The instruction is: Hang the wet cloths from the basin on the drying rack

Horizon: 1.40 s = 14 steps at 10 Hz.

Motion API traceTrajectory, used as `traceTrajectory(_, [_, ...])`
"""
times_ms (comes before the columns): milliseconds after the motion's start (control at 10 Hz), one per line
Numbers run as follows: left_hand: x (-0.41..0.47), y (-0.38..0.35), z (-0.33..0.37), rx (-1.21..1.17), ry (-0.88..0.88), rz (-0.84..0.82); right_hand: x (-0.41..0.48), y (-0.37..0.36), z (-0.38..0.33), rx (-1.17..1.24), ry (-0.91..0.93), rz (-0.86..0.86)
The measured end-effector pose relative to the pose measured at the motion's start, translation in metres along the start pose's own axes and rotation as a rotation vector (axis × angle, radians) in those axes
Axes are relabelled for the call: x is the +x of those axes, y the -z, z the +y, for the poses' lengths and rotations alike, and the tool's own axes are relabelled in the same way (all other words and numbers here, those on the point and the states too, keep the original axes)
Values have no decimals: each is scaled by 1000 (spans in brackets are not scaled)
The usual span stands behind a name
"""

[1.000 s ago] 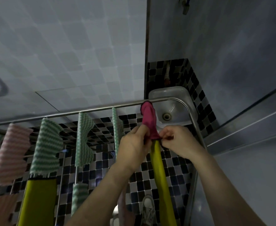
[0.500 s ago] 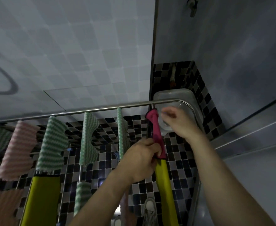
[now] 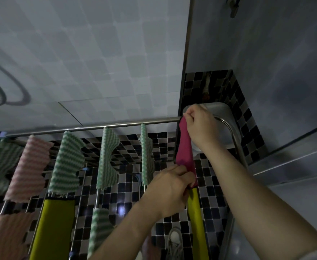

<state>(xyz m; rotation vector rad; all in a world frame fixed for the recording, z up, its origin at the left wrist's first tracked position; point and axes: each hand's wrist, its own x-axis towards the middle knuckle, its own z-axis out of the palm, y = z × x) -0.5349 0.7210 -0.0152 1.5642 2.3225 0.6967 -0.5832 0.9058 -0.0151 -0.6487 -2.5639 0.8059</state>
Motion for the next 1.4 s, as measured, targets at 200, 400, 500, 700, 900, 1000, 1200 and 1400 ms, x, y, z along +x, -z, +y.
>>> traceTrajectory(200, [-10,-2,6,-153,128,16,-12,-3,13,134,-117,33])
traceTrajectory(400, [-7,-20,14,-214,239,105,-16,-9,3,189,-218,-65])
traceTrajectory(500, [-5,-24,18,-278,300,80,-15,-8,1,139,-260,-80])
traceTrajectory(700, [-29,-14,19,-110,388,175,-25,33,-18,-71,-201,-428])
traceTrajectory(900, [-98,2,20,71,627,239,-83,49,-38,-301,-210,-775])
traceTrajectory(1000, [-119,0,24,-25,583,271,-99,42,-38,-321,-129,-605])
traceTrajectory(1200, [-131,-14,23,-239,616,319,-117,37,-34,-256,-172,-403])
traceTrajectory(1400, [-159,0,40,-455,660,491,-137,41,-41,-190,-22,-172])
